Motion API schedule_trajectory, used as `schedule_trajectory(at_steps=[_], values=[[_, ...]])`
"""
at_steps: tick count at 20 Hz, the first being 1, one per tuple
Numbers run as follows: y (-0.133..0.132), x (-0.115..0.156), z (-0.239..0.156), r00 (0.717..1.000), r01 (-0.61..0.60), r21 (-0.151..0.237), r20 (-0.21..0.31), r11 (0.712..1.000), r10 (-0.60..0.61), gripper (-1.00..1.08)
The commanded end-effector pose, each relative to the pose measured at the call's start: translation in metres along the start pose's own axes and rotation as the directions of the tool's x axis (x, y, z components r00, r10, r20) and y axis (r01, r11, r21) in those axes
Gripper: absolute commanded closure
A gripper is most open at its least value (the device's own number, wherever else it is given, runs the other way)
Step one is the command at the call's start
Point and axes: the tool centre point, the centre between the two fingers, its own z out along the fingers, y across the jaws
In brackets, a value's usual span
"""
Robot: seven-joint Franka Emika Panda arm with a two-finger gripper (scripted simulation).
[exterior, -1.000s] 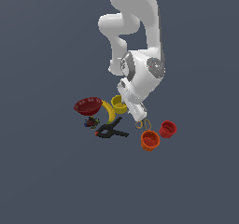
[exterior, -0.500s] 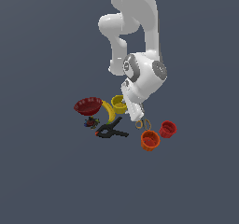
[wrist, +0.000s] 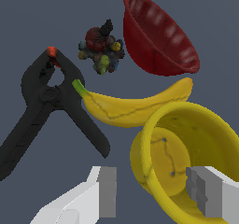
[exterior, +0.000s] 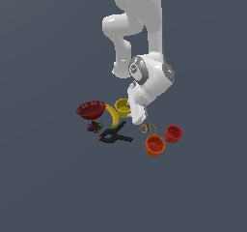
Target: Pick up a designated object from a clutter of objects.
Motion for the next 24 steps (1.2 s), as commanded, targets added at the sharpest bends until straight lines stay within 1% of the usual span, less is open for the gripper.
schedule_trajectory(at_steps=[1, 8, 16, 24], values=[[0.001, 0.001, 0.0, 0.998, -0.061, 0.01, -0.018, 0.998, 0.061, -0.2], [0.002, 0.002, -0.001, 0.991, -0.126, 0.03, -0.045, 0.992, 0.128, -0.2], [0.002, 0.002, 0.0, 0.989, -0.136, 0.034, -0.049, 0.99, 0.138, -0.2], [0.002, 0.004, 0.023, 0.989, -0.139, 0.034, -0.049, 0.99, 0.14, -0.2]])
